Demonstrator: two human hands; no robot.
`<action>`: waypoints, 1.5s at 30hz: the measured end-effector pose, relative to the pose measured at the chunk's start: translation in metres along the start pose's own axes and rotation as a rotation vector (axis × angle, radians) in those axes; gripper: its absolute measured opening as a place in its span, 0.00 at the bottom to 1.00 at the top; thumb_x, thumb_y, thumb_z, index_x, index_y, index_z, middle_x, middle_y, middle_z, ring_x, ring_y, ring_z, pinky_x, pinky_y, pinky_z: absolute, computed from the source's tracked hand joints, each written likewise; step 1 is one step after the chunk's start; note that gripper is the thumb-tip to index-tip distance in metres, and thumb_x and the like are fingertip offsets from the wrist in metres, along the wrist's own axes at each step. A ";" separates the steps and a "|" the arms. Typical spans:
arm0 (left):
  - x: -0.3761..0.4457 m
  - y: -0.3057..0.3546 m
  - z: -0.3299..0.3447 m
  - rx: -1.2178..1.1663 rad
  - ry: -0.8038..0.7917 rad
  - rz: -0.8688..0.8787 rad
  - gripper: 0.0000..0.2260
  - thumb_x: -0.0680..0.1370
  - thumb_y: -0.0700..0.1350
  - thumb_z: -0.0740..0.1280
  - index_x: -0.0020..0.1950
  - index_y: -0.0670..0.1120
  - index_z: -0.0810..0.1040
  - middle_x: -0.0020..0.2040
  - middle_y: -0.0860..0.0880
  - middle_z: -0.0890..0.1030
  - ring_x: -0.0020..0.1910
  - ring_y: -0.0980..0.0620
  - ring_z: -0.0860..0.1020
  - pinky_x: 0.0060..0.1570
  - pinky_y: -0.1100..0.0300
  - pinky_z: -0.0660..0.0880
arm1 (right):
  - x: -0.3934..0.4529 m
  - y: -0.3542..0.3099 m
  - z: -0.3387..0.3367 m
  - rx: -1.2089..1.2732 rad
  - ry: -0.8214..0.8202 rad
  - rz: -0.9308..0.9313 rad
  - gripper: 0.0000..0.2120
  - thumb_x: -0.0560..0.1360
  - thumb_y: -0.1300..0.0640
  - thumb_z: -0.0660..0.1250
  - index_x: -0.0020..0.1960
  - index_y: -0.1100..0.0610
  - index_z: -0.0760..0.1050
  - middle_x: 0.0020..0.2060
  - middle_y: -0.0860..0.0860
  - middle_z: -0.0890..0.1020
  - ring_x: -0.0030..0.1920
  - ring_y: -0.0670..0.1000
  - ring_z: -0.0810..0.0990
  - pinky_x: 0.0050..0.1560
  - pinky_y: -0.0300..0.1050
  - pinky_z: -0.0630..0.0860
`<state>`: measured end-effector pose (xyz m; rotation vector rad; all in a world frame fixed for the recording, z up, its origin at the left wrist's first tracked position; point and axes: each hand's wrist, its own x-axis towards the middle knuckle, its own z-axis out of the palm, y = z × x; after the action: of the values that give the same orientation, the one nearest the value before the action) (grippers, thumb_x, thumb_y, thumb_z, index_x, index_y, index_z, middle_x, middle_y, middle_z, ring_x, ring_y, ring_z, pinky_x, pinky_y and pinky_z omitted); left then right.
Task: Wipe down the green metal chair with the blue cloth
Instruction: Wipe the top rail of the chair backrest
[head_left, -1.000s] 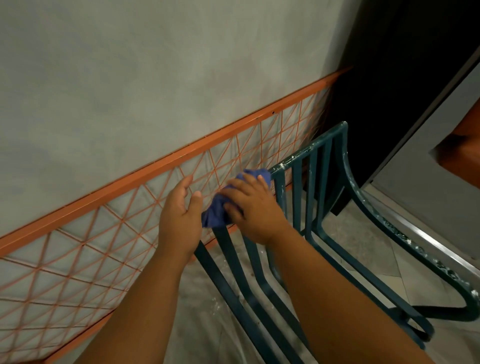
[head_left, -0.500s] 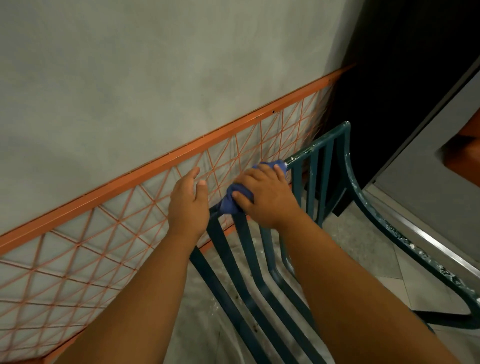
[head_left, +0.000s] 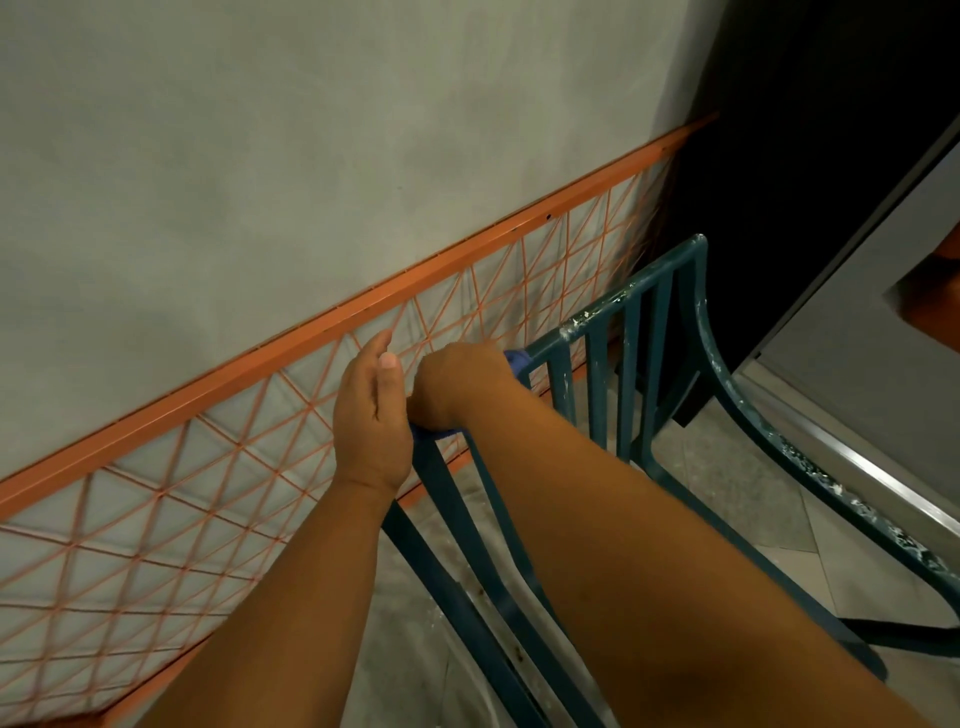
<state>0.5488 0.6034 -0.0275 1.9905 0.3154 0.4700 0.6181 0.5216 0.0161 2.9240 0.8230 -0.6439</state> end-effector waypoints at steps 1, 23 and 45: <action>0.000 0.000 0.000 0.006 -0.002 0.001 0.23 0.80 0.56 0.50 0.73 0.50 0.66 0.71 0.52 0.69 0.66 0.61 0.65 0.64 0.62 0.63 | -0.006 -0.003 0.007 -0.001 0.079 -0.074 0.14 0.76 0.46 0.61 0.42 0.56 0.71 0.37 0.50 0.74 0.46 0.53 0.76 0.52 0.52 0.66; -0.003 -0.001 0.002 0.179 -0.120 0.115 0.22 0.81 0.53 0.49 0.71 0.48 0.67 0.69 0.49 0.71 0.65 0.60 0.66 0.61 0.70 0.62 | -0.034 0.060 0.123 0.343 0.808 -0.273 0.21 0.81 0.47 0.55 0.74 0.46 0.62 0.77 0.49 0.58 0.78 0.55 0.47 0.76 0.57 0.43; 0.018 0.037 0.056 0.498 -0.419 0.357 0.17 0.79 0.42 0.59 0.68 0.47 0.70 0.67 0.48 0.72 0.63 0.51 0.71 0.57 0.63 0.67 | -0.048 0.087 0.081 0.861 1.250 0.306 0.19 0.77 0.53 0.63 0.67 0.56 0.73 0.63 0.55 0.77 0.61 0.56 0.72 0.59 0.44 0.70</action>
<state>0.5914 0.5501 -0.0135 2.5841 -0.2143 0.1889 0.5942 0.4120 -0.0458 3.9104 -0.0518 1.3248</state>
